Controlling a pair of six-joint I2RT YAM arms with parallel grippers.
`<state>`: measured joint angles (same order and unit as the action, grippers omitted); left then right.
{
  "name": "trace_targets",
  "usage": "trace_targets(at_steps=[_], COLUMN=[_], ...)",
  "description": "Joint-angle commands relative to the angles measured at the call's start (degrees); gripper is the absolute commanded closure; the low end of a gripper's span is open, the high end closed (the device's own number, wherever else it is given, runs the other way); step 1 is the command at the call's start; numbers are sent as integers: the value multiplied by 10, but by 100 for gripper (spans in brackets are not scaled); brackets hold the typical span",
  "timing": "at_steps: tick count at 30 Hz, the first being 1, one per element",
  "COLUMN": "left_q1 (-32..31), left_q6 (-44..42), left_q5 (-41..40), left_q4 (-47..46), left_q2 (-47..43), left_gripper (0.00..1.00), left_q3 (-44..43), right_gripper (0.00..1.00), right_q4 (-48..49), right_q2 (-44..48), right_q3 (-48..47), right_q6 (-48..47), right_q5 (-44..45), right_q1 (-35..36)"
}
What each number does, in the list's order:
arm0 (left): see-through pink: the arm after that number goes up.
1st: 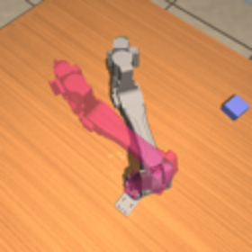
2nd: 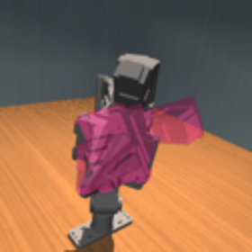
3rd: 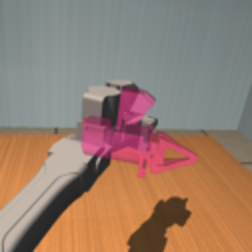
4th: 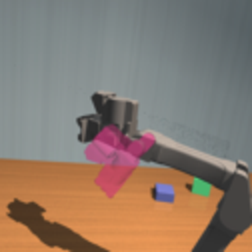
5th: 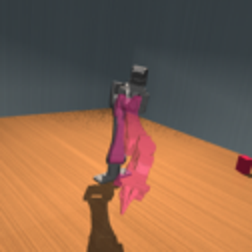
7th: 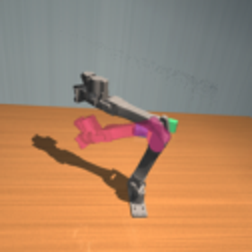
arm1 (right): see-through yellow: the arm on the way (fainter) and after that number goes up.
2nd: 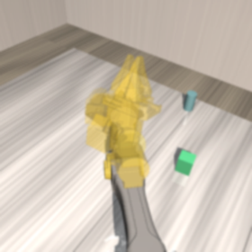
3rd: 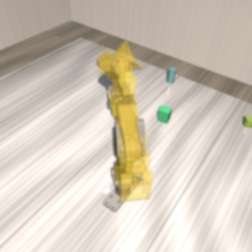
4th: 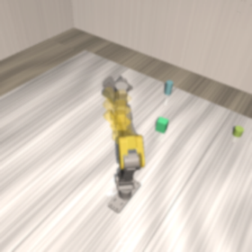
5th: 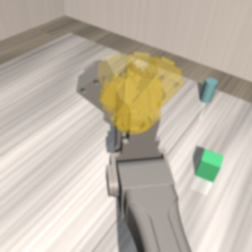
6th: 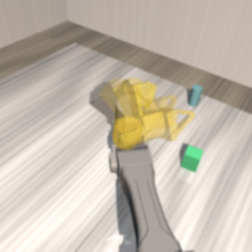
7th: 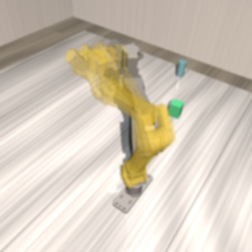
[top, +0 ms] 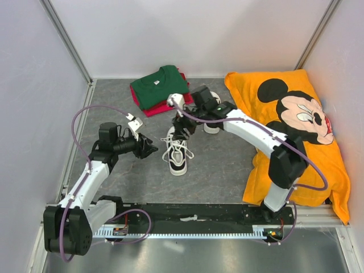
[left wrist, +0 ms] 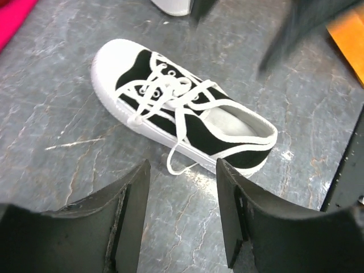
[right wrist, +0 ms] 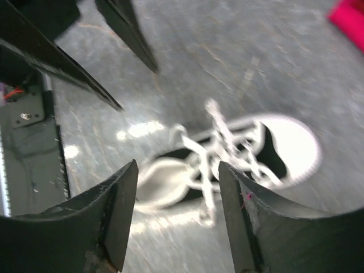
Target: Tie the shoes
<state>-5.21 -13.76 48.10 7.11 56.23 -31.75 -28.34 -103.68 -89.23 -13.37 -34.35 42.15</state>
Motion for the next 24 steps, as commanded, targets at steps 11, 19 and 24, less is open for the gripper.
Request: trace_targets(at_steps=[11,19,24], left_q1=[-20,-65,-81], left_q6=[-166,-246,-271], left_q5=[28,10,7], left_q4=[19,62,102], left_q2=[139,295,353], left_gripper=[43,43,46], left_q3=[-118,-247,-285], right_gripper=[43,42,42], right_q4=[21,82,102], right_q2=[16,-8,-21], right_q3=[155,178,177], right_q6=[-38,-6,8], right_q5=[-16,-16,-18], right_q1=[-75,-75,-75])
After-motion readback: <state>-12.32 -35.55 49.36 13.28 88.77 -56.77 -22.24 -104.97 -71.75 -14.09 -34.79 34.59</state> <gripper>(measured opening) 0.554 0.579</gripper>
